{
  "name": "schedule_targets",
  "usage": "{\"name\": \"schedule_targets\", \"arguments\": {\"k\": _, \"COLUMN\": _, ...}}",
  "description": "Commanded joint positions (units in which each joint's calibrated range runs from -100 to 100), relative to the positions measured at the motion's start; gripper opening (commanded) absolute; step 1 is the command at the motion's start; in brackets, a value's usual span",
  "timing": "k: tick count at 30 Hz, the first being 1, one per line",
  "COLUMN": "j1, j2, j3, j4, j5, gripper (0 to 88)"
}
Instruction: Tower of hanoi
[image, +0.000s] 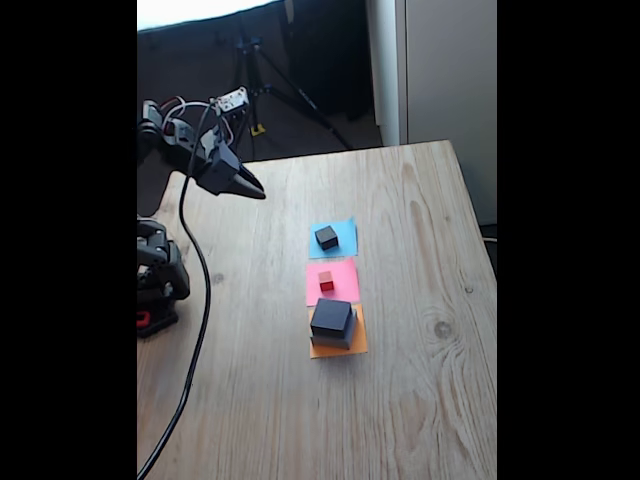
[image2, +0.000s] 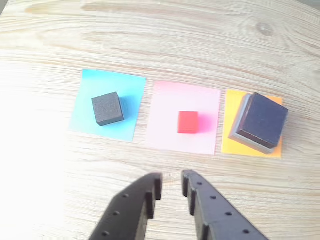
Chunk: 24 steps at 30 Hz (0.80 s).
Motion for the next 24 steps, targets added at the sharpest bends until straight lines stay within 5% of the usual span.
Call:
{"name": "schedule_targets", "arguments": {"k": 1, "j1": 3.04, "j2": -2.71, "j3": -5.71, "j4": 3.96, "j5": 3.41, "gripper": 0.4}}
{"name": "schedule_targets", "arguments": {"k": 11, "j1": 5.96, "j2": -7.02, "j3": 8.47, "j4": 0.72, "j5": 8.09, "gripper": 3.5}}
{"name": "schedule_targets", "arguments": {"k": 17, "j1": 8.3, "j2": -10.88, "j3": 30.2, "j4": -17.49, "j5": 10.94, "gripper": 16.8}}
{"name": "schedule_targets", "arguments": {"k": 24, "j1": 10.14, "j2": -11.26, "j3": 51.29, "j4": -43.96, "j5": 10.94, "gripper": 21.3}}
